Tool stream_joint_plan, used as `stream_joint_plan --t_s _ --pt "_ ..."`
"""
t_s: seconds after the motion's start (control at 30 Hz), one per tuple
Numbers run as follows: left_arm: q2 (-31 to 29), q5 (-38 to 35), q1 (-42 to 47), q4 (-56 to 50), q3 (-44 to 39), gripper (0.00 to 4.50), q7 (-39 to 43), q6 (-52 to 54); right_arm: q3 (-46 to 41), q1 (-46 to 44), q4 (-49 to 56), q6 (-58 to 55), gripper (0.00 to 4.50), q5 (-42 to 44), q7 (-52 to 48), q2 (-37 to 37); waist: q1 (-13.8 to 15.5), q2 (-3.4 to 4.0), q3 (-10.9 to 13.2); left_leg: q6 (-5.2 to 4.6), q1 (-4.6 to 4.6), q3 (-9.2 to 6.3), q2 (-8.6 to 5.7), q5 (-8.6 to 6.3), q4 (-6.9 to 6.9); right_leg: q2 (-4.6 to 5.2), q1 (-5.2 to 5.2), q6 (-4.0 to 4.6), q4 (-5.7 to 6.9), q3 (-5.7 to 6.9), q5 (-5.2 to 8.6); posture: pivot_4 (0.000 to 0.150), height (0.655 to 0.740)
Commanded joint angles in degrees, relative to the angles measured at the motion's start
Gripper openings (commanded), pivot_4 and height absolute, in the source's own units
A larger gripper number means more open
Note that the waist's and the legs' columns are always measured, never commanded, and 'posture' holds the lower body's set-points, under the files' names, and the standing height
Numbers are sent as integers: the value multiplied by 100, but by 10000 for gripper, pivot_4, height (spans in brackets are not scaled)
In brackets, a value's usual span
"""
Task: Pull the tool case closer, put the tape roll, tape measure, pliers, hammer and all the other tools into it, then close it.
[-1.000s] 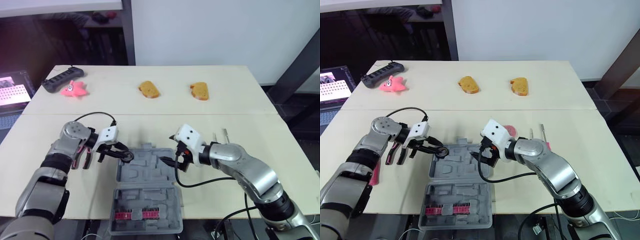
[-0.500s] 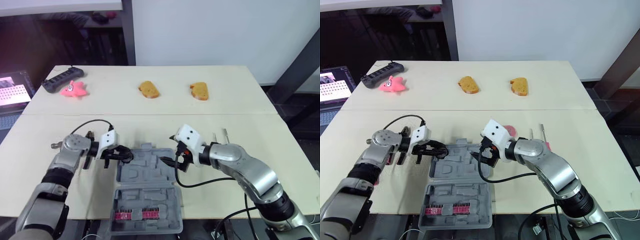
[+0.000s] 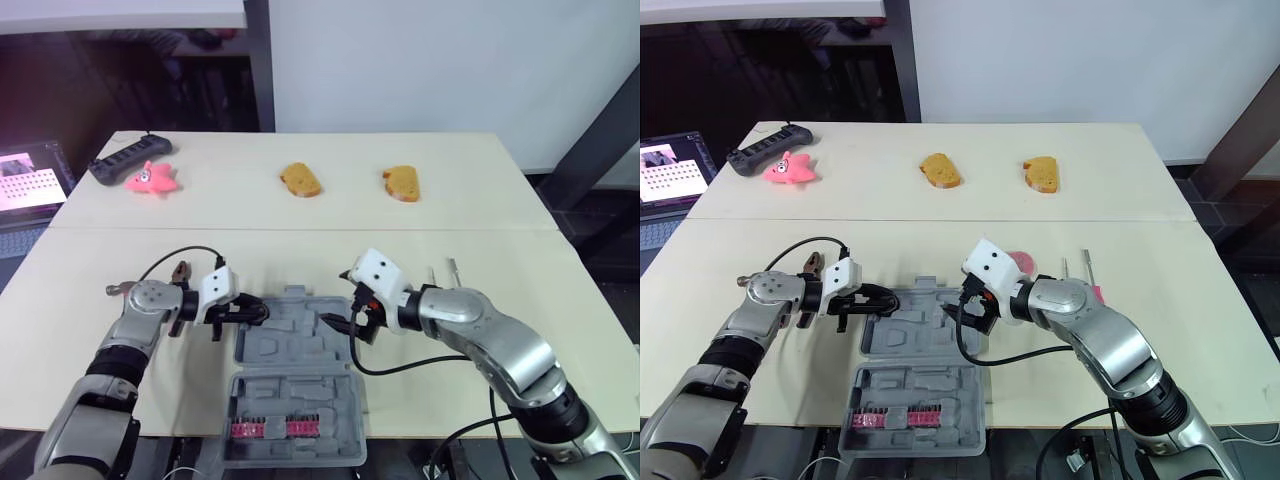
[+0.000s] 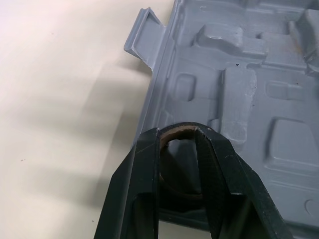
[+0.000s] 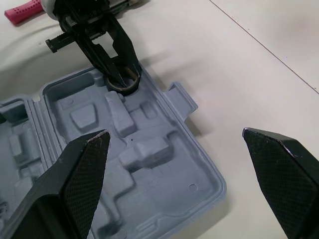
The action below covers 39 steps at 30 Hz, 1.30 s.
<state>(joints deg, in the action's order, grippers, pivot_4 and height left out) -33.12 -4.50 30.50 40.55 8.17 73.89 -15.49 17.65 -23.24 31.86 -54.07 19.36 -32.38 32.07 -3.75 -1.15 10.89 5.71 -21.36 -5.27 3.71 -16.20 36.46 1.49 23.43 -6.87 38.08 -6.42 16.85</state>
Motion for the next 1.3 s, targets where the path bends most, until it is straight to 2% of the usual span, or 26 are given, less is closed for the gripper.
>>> stream_joint_plan --t_s 0.03,0.2,0.37,0.43,0.53,0.63,0.73,0.8,0.83,1.03,1.3 --pt "-85 -81 16 -17 -126 11700 1 96 -204 -9 162 189 45000 24 -31 -17 -1 0 0 0 0 0 0 0 0 0 0 0 0 0 0 1500 7400" --pt "-495 -673 -58 -976 -509 11700 306 901 -919 309 274 370 45000 255 -209 227 -9 -1 1 0 -6 0 0 0 -1 0 4 0 -1 1 0 1500 7400" --pt "-1504 -1389 -490 -2022 -1188 11700 524 2470 -2276 1341 236 819 45000 620 -726 775 -18 1 3 0 -7 0 1 0 -10 1 5 -1 -7 1 1 1500 7400" --pt "-1872 -1370 -561 -1774 -1425 11700 444 2672 -2750 1908 140 1177 45000 603 -983 992 -13 5 5 -1 -2 2 1 0 -13 1 5 -1 -6 -2 1 1500 7400" --pt "-2526 -1093 -753 -774 -1877 11700 54 2357 -3667 2851 -250 1819 45000 564 -1398 1184 -29 3 6 -1 2 1 1 -1 -18 -2 4 2 -7 -1 4 1500 7400" --pt "-2995 -940 -1034 288 -2249 19174 -385 1850 -4472 3475 -861 2421 45000 598 -1690 1175 -43 2 7 -2 6 10 1 -1 -20 -1 5 4 -9 -7 5 1500 7400" --pt "-3368 -976 -1669 1380 -2836 33448 -933 1256 -5223 4114 -1806 3083 45000 503 -2097 1241 -20 3 7 -1 7 14 1 -1 -22 1 5 6 -10 -8 6 1500 7400" --pt "-3433 -1109 -2119 1727 -3202 43479 -1170 1030 -5515 4321 -2212 3366 45000 494 -2216 1255 -20 1 7 -2 6 16 2 -1 -29 3 5 9 -15 -8 12 1500 7400" --pt "-3422 -1172 -2280 1787 -3336 44373 -1214 978 -5569 4365 -2322 3474 45000 500 -2250 1249 -20 1 7 -2 7 18 1 -2 -31 4 5 9 -16 -8 14 1500 7400" --pt "-3087 -1551 -3029 1710 -4006 44373 -1332 864 -5486 4384 -2499 3732 45000 564 -2232 1084 -1 3 4 1 17 20 3 0 -28 3 -1 29 -11 -9 24 1500 7400" --pt "-2775 -1586 -3258 1423 -4075 44373 -1439 840 -5426 4325 -2497 3696 45000 606 -2190 1079 8 -5 1 2 16 26 3 0 -29 3 0 24 -11 -14 25 1500 7400"
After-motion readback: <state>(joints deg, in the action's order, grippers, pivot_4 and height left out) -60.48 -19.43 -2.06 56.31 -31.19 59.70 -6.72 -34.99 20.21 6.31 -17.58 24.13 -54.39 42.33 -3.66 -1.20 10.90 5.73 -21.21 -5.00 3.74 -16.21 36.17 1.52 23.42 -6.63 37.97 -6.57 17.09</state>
